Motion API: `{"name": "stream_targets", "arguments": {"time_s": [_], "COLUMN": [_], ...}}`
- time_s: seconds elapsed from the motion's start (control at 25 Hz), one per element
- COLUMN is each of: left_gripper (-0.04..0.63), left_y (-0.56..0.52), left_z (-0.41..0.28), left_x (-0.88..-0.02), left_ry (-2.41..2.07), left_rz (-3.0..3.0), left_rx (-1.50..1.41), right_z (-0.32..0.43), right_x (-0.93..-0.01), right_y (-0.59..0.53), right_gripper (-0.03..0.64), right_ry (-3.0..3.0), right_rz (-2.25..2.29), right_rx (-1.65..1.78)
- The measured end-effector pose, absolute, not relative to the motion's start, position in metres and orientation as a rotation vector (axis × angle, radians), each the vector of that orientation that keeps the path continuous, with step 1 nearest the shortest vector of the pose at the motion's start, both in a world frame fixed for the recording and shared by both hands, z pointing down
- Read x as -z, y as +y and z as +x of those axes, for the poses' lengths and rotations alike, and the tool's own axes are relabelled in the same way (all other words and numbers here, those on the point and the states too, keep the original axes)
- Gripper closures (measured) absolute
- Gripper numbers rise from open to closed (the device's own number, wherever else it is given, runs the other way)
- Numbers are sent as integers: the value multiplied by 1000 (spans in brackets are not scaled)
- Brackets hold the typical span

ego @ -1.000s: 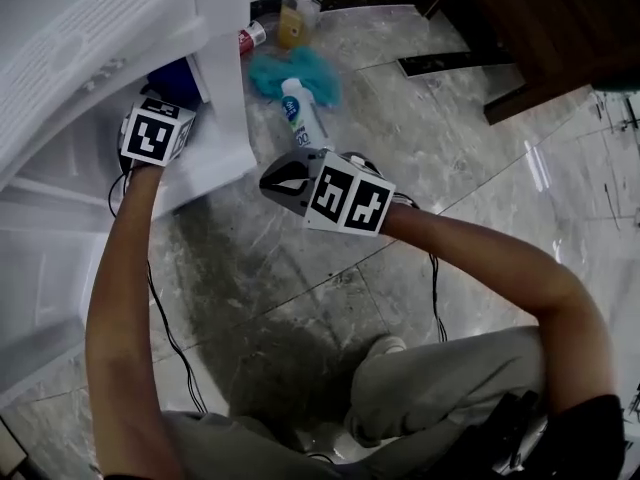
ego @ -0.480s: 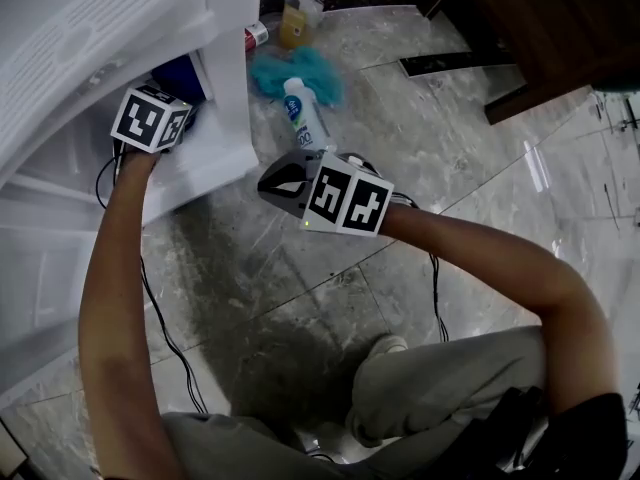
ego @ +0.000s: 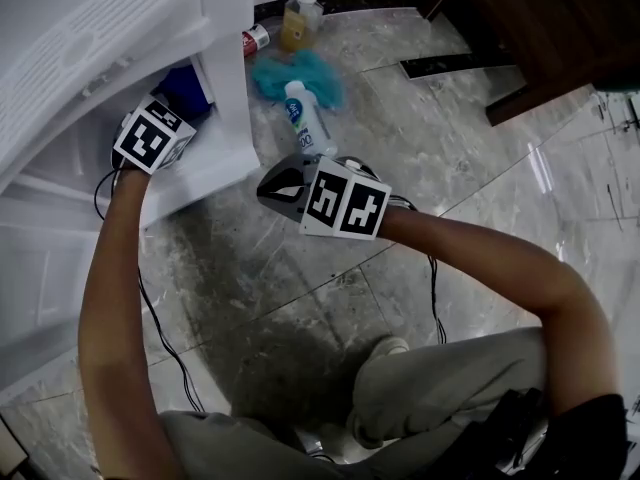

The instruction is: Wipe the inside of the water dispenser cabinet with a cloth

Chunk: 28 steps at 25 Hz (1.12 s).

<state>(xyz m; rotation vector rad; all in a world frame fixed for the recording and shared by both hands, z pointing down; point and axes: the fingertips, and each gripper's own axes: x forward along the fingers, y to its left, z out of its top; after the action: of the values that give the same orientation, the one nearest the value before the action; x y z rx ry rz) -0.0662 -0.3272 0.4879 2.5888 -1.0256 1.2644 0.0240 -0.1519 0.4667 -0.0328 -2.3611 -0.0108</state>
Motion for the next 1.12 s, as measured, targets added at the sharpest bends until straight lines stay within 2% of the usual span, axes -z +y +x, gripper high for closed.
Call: {"name": "stream_targets", "arguments": {"time_s": [0.28, 0.68, 0.92, 1.12], "left_gripper": [399, 400, 408, 408], "left_y": [-338, -352, -300, -238], "left_z": [-71, -81, -76, -70], "left_x": [-489, -483, -468, -424], "left_ry": [-988, -1241, -1069, -1020], "left_rz": [2482, 2356, 2484, 2552], "left_rx": [-1129, -1076, -1155, -903], "right_z": [30, 30, 21, -26], "right_x": [-467, -459, -445, -428], "right_y": [-147, -139, -170, -186], "right_gripper": [618, 618, 618, 618], "right_ry": [-2345, -2352, -2428, -2524], "right_rz": [-22, -32, 73, 71], "right_rx": [-14, 1, -186, -334]}}
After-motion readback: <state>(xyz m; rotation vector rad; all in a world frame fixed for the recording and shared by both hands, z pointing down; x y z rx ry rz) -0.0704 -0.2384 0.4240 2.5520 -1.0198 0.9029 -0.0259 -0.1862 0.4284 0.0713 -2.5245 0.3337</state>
